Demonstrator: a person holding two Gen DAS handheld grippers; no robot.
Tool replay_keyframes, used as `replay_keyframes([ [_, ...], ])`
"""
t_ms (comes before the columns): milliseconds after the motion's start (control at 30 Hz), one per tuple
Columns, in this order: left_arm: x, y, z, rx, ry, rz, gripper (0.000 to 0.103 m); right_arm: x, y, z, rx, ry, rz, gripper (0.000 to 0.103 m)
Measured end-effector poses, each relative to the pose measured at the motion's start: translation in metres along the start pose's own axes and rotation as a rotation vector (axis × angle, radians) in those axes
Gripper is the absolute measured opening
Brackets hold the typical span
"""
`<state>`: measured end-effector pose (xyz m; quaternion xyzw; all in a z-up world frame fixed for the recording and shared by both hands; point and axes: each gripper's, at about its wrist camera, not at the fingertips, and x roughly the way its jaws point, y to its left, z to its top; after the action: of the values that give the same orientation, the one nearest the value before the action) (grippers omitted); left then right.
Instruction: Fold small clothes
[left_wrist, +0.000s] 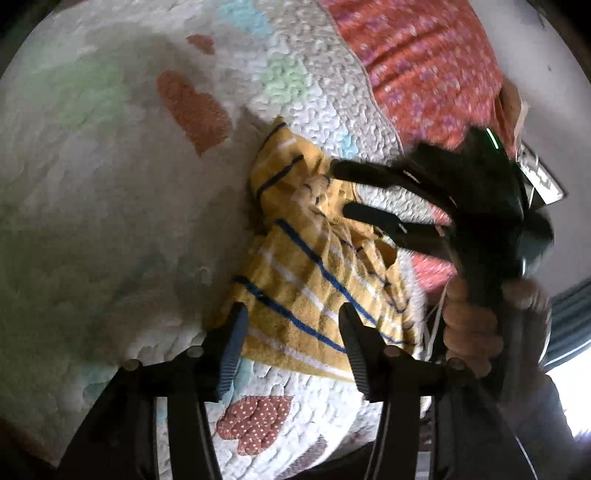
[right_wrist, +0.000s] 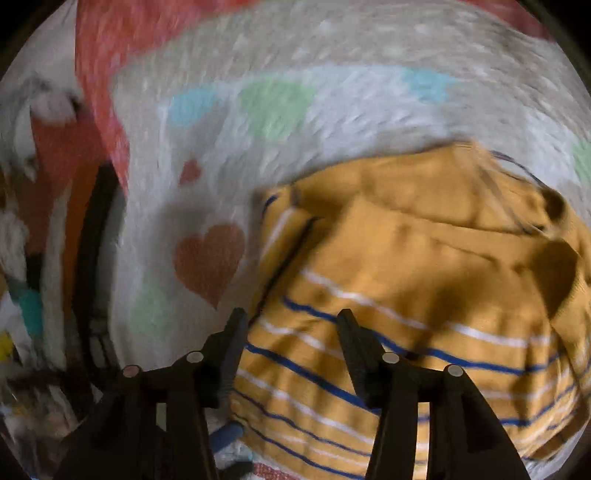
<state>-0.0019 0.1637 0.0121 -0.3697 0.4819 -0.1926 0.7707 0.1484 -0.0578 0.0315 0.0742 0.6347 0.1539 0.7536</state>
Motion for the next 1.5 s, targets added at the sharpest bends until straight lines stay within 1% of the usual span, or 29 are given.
replay_keyframes([
  [67,0.004,-0.006,-0.002,0.049,0.008,0.030,0.054,0.027,0.016,0.006,-0.070,0.088,-0.086,0.058],
  [133,0.006,-0.007,-0.004,0.060,0.005,0.028,0.058,0.046,0.033,0.012,-0.144,0.134,-0.182,0.070],
  [167,0.005,-0.004,-0.004,0.049,0.006,0.012,0.060,0.054,0.041,0.015,-0.180,0.159,-0.212,0.080],
  [200,0.006,-0.003,-0.003,0.038,0.008,0.001,0.061,0.060,0.049,0.018,-0.214,0.186,-0.231,0.088],
  [233,0.006,0.000,-0.001,0.023,0.011,-0.015,0.061,0.068,0.057,0.020,-0.247,0.220,-0.257,0.089],
  [267,0.006,0.002,0.000,0.010,0.012,-0.027,0.061,0.084,0.068,0.019,-0.316,0.275,-0.350,0.089],
  [300,0.006,0.005,0.001,-0.008,0.012,-0.044,0.061,0.084,0.068,0.019,-0.316,0.275,-0.350,0.090],
  [367,0.009,0.009,0.003,-0.030,0.025,-0.071,0.059,0.091,0.074,0.018,-0.351,0.282,-0.402,0.090],
  [400,0.011,0.009,0.005,-0.028,0.039,-0.082,0.049,0.091,0.075,0.017,-0.354,0.278,-0.410,0.088],
  [433,0.014,0.008,0.005,-0.021,0.061,-0.100,0.038,0.090,0.077,0.016,-0.363,0.266,-0.412,0.085],
  [467,0.020,0.008,0.005,-0.019,0.101,-0.121,0.010,0.088,0.079,0.014,-0.379,0.251,-0.409,0.072],
  [500,0.027,0.010,0.002,-0.029,0.141,-0.135,0.001,0.083,0.081,0.010,-0.418,0.228,-0.418,0.053],
  [533,0.031,0.012,-0.001,-0.046,0.162,-0.140,0.003,0.079,0.081,0.006,-0.446,0.212,-0.425,0.043],
  [567,0.031,0.012,-0.003,-0.048,0.165,-0.140,0.003,0.074,0.078,0.001,-0.465,0.197,-0.436,0.030],
  [600,0.029,0.010,-0.004,-0.038,0.161,-0.142,0.003,0.057,0.071,-0.003,-0.460,0.146,-0.409,0.021],
  [667,0.018,0.004,-0.005,-0.017,0.138,-0.155,0.003,0.035,0.062,-0.004,-0.421,0.089,-0.360,0.018],
  [767,0.006,-0.016,-0.009,0.033,0.115,-0.131,0.003,-0.004,0.043,-0.007,-0.365,-0.005,-0.280,0.017],
  [800,0.004,-0.024,-0.010,0.052,0.117,-0.131,0.000,-0.021,0.035,-0.010,-0.351,-0.043,-0.249,0.017],
  [867,0.003,-0.052,-0.013,0.112,0.130,-0.131,0.000,-0.052,0.015,-0.018,-0.312,-0.107,-0.180,0.016],
  [933,0.006,-0.078,-0.017,0.177,0.145,-0.128,0.000,-0.071,0.009,-0.030,-0.273,-0.161,-0.130,0.016],
  [1000,0.017,-0.109,-0.026,0.244,0.186,-0.138,0.000,-0.096,-0.015,-0.046,-0.207,-0.215,-0.072,0.016],
  [1033,0.025,-0.122,-0.030,0.268,0.212,-0.141,0.000,-0.111,-0.036,-0.054,-0.166,-0.244,-0.046,0.016],
  [1067,0.036,-0.137,-0.038,0.298,0.246,-0.141,0.000,-0.111,-0.045,-0.055,-0.142,-0.260,-0.034,0.015],
  [1100,0.045,-0.148,-0.044,0.321,0.271,-0.137,0.000,-0.121,-0.066,-0.063,-0.103,-0.282,-0.017,0.014],
  [1133,0.053,-0.159,-0.052,0.349,0.295,-0.131,0.000,-0.121,-0.066,-0.063,-0.103,-0.282,-0.017,0.014],
  [1267,0.072,-0.194,-0.086,0.453,0.373,-0.124,0.000,-0.148,-0.157,-0.091,0.072,-0.341,0.010,0.014],
  [1367,0.068,-0.194,-0.098,0.509,0.395,-0.089,0.000,-0.146,-0.218,-0.101,0.197,-0.358,-0.017,0.014],
  [1400,0.071,-0.196,-0.100,0.518,0.395,-0.069,0.000,-0.136,-0.251,-0.110,0.256,-0.348,-0.071,0.014],
  [1500,0.072,-0.183,-0.091,0.488,0.385,0.007,0.000,-0.125,-0.278,-0.122,0.318,-0.330,-0.084,0.014],
])
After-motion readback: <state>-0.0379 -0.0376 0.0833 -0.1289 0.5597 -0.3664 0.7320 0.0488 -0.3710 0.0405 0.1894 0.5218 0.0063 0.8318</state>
